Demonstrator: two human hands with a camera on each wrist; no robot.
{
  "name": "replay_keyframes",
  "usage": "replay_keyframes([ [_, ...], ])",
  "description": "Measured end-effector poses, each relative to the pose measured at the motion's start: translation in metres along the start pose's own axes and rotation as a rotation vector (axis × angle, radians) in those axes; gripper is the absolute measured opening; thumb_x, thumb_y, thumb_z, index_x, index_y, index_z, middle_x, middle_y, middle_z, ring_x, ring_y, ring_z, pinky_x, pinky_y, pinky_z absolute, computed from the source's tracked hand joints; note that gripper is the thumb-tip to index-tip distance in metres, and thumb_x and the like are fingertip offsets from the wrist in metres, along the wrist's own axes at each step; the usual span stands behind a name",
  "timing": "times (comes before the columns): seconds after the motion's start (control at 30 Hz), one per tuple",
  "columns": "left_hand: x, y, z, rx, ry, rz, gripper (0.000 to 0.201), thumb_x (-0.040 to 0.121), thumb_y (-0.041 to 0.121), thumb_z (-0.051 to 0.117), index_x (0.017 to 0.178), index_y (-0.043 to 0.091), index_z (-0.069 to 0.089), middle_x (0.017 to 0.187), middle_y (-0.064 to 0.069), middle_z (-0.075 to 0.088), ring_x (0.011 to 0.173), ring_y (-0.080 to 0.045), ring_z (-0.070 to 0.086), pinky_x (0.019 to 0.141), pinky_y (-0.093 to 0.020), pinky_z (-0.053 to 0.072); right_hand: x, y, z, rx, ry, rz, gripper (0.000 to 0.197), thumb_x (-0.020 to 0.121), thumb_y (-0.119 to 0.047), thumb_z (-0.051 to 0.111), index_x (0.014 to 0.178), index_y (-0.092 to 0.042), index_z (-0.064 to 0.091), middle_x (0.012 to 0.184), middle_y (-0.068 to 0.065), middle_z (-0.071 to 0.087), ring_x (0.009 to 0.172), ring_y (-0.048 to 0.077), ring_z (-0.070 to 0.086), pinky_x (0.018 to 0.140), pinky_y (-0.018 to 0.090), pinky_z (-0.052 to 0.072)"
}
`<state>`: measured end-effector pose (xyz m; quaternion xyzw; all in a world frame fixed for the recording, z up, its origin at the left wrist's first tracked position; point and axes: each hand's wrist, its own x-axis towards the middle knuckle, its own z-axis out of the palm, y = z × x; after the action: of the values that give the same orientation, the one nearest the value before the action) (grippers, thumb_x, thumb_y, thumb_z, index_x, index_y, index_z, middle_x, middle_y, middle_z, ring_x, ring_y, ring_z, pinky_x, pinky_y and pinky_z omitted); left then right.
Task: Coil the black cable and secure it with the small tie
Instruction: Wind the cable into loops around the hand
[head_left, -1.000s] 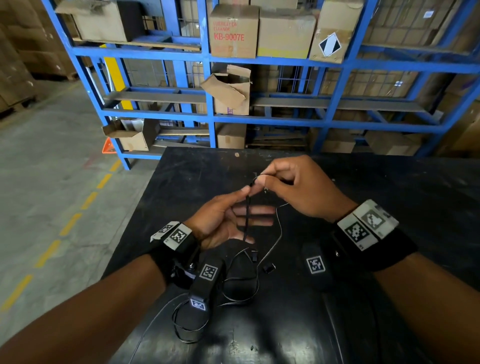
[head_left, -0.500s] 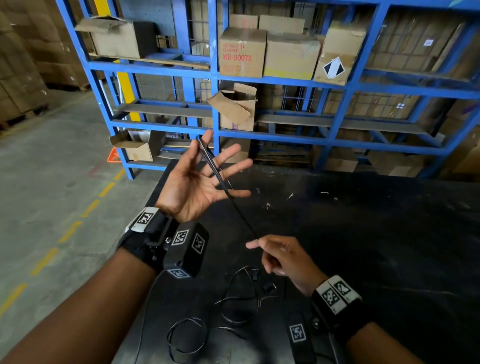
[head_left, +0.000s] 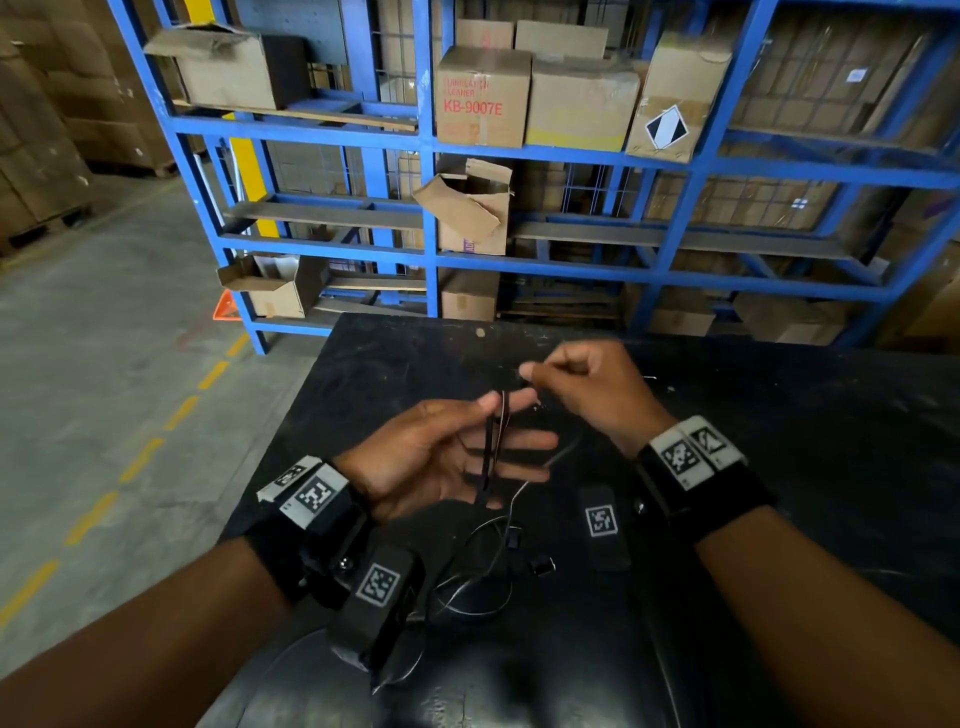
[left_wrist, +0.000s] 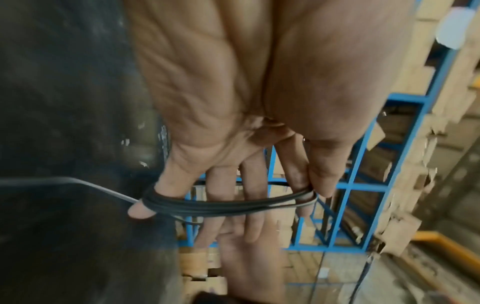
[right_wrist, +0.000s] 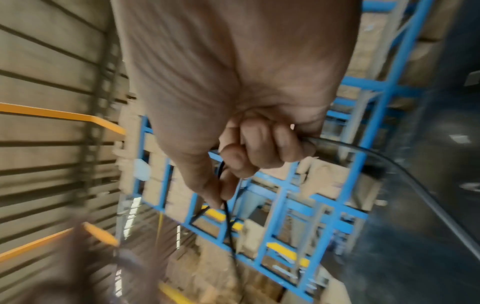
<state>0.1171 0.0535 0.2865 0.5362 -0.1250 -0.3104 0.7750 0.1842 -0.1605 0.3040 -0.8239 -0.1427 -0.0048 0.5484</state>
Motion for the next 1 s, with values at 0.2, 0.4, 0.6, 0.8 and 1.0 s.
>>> replay_keyframes([
  [0.2,0.004,0.001,-0.003,0.127,0.218,-0.040,0.041,0.101,0.043,0.050,0.136,0.028,0.064,0.132,-0.012,0.072,0.123,-0.035,0.068,0.113,-0.070,0.034,-0.015,-0.051,0.004,-0.071,-0.075,-0.209,0.020,0.092,-0.018,0.074,0.079,-0.004,0.078,0.071,0.003,0.076,0.061,0.001,0.066,0.062,0.010,0.049],
  [0.4,0.006,0.010,-0.017,0.005,0.303,0.106,0.042,0.104,0.044,0.043,0.141,0.032,0.059,0.131,-0.010,0.073,0.123,-0.032,0.069,0.110,-0.070,0.036,-0.050,-0.046,0.019,0.055,-0.086,-0.268,0.017,0.099,-0.010,0.063,0.096,-0.002,0.079,0.052,-0.009,0.063,0.045,0.001,0.055,0.052,0.011,0.043],
  [0.6,0.005,0.031,-0.032,-0.241,0.249,0.327,0.039,0.106,0.047,0.035,0.136,0.037,0.059,0.145,-0.016,0.063,0.135,-0.047,0.055,0.102,-0.081,0.037,-0.073,0.006,0.045,0.331,-0.117,-0.023,0.023,0.102,-0.015,0.058,0.107,-0.011,0.080,0.050,0.003,0.055,0.042,0.006,0.043,0.043,0.014,0.031],
  [0.8,-0.004,0.052,-0.033,-0.330,0.059,0.424,0.048,0.110,0.048,0.022,0.129,0.035,0.064,0.146,-0.015,0.059,0.141,-0.055,0.043,0.100,-0.090,0.022,-0.076,0.059,0.051,0.339,-0.216,0.174,0.024,0.104,-0.021,0.057,0.103,-0.014,0.080,0.056,0.004,0.052,0.046,0.010,0.036,0.043,0.019,0.024],
  [1.0,-0.011,0.032,-0.015,-0.301,-0.135,0.262,0.039,0.101,0.046,0.044,0.130,0.033,0.067,0.153,-0.022,0.046,0.145,-0.056,0.036,0.108,-0.086,0.020,-0.052,0.067,0.046,0.277,-0.048,0.263,0.029,0.102,-0.017,0.059,0.090,0.008,0.067,0.056,0.008,0.039,0.038,0.004,0.032,0.039,0.013,0.025],
])
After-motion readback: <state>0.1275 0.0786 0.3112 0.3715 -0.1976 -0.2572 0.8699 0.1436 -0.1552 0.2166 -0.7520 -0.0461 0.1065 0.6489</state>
